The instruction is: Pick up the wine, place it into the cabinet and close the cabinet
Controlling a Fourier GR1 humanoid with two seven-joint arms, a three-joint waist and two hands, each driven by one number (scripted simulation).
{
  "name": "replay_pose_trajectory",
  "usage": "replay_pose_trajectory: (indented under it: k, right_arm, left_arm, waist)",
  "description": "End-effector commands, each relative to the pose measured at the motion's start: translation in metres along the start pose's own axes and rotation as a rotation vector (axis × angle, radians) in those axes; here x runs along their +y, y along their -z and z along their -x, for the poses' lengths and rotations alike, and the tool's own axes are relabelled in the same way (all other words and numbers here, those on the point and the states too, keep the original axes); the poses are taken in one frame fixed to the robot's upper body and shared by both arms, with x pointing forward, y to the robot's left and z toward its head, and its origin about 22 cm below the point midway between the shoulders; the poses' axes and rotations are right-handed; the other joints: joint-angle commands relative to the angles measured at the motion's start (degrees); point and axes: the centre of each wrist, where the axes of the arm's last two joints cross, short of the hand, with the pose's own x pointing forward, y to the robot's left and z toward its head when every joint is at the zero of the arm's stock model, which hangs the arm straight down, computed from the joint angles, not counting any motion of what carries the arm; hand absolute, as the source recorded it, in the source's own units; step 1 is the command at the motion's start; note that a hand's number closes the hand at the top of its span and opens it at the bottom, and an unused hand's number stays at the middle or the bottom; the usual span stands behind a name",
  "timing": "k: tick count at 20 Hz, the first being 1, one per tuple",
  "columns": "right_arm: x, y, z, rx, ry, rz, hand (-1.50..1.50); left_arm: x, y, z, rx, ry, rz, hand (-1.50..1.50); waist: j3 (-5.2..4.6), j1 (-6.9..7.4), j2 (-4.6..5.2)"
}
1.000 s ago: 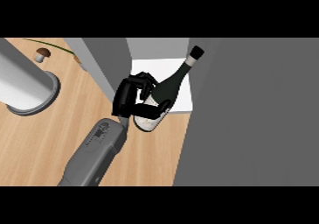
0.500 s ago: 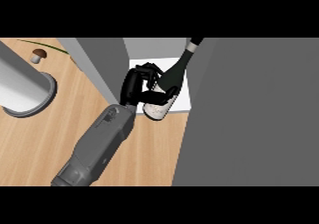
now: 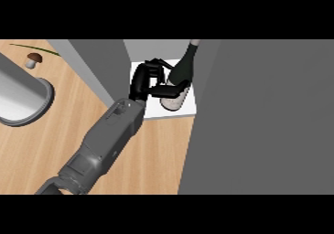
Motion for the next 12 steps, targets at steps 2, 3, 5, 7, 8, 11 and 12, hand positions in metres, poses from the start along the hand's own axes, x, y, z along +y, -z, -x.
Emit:
replay_pose_trajectory:
  k: [2,3,5,7,8,11,12]
  right_arm:
    - [-0.003,-0.013,-0.034,0.004,0.116,-0.038,-1.50]
    - [0.001,-0.014,-0.038,-0.031,0.127,-0.033,-1.50]
    - [-0.001,-0.011,-0.025,-0.005,0.122,-0.040,-1.50]
    - [-0.005,-0.014,-0.034,-0.009,0.108,-0.029,-1.50]
    - [-0.002,-0.016,-0.034,-0.008,0.116,-0.057,-1.50]
    - [-0.003,-0.017,-0.027,0.011,0.117,-0.033,-1.50]
    - [-0.001,-0.020,-0.025,0.005,0.121,-0.040,-1.50]
  left_arm:
    - [0.005,0.011,-0.005,0.038,-0.047,-0.070,1.50]
    - [0.007,0.007,0.003,0.054,-0.042,-0.054,1.50]
    - [0.009,0.009,0.005,0.037,-0.036,-0.073,1.50]
    - [0.017,0.019,-0.007,0.041,-0.057,-0.055,1.50]
    - [0.010,0.011,0.004,0.063,-0.039,-0.099,1.50]
    - [0.010,0.017,-0.003,0.036,-0.022,-0.105,1.50]
    - [0.021,0.019,-0.002,0.056,-0.019,-0.121,1.50]
  waist:
    - [-0.01,-1.02,0.41]
    - [-0.12,-1.13,0.34]
    - [0.04,-1.23,0.80]
    - [0.01,-0.45,0.43]
    - [-0.01,-2.12,0.60]
    - [0.04,-1.59,0.71]
    - [0.05,-1.82,0.60]
